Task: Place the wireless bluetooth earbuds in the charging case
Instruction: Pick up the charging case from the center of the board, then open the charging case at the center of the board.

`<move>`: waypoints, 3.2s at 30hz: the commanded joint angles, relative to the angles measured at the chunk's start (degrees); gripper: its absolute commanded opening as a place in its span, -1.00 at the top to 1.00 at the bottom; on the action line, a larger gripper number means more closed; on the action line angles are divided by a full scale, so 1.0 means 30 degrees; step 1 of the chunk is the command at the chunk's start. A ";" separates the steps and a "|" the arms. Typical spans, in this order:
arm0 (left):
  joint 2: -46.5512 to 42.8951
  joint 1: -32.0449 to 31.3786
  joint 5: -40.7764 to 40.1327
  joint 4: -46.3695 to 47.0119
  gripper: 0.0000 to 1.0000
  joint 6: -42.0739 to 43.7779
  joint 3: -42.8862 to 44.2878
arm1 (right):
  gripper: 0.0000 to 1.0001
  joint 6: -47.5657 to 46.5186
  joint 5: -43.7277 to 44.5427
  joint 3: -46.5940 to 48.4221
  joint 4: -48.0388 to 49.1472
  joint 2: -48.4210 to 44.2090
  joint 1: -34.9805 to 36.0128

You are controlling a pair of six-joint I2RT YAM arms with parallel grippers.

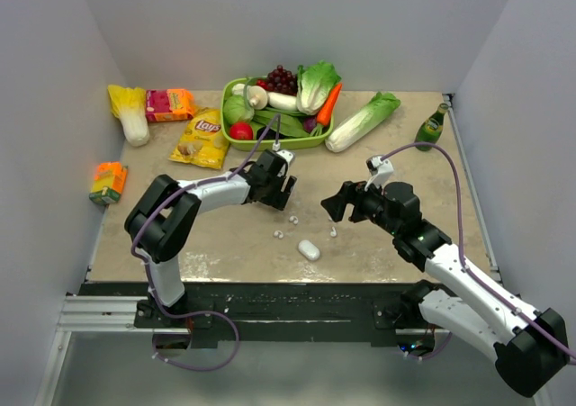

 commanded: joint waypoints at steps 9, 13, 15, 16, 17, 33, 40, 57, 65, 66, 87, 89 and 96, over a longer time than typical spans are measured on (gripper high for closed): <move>0.0527 -0.0399 -0.1268 -0.1917 -0.46 -0.0809 -0.0902 | -0.75 0.0301 -0.0095 -0.0058 0.0705 0.0074 0.0096; 0.0585 -0.0428 -0.1298 -0.1887 -0.35 -0.0779 -0.0991 | -0.75 0.0330 -0.0094 -0.0029 0.0734 0.0161 0.0067; 0.0527 -0.0429 -0.1269 -0.1829 -0.18 -0.0750 -0.0991 | -0.74 0.0301 -0.0094 0.0030 0.0676 0.0075 0.0067; 0.0411 -0.0457 -0.1327 -0.1742 -0.12 -0.0750 -0.1020 | -0.74 0.0301 -0.0065 0.0059 0.0646 0.0045 0.0067; 0.0323 -0.0487 -0.1298 -0.1683 0.02 -0.0779 -0.1049 | -0.74 0.0301 -0.0065 0.0088 0.0617 -0.0013 0.0067; -0.7816 -0.1043 -0.1711 0.6979 1.00 -0.0721 -0.4700 | -0.59 -0.0782 -0.0213 0.4626 -0.2398 0.0923 0.0388; -1.2913 -0.1716 0.3209 2.1751 1.00 -0.0165 -1.2553 | -0.63 -0.0872 -0.0416 0.6210 -0.3337 0.0631 0.1121; -1.5000 -0.4086 0.5003 2.7676 1.00 0.5045 -1.7661 | -0.85 -0.1985 0.2159 0.8439 -0.6006 0.4321 0.7331; -1.5088 -0.5817 0.3420 2.5681 1.00 0.6691 -1.7514 | -0.79 -0.1486 0.3156 0.8321 -0.4745 0.4878 0.8212; -1.5117 -0.5906 0.3245 2.5652 1.00 0.6778 -1.7543 | -0.79 -0.1457 0.3332 0.8292 -0.4745 0.4966 0.8241; -1.5850 -0.6873 0.2599 2.5212 1.00 0.7336 -1.7778 | -0.65 -0.0754 0.5559 0.8174 -0.5301 0.5319 0.8212; -1.5908 -0.6932 0.2511 2.5183 1.00 0.7336 -1.7807 | -0.65 -0.0666 0.5618 0.8116 -0.5360 0.5231 0.8241; -1.6113 -0.7078 0.2452 2.5241 1.00 0.7306 -1.8041 | -0.63 -0.0461 0.5970 0.8028 -0.5476 0.5142 0.8212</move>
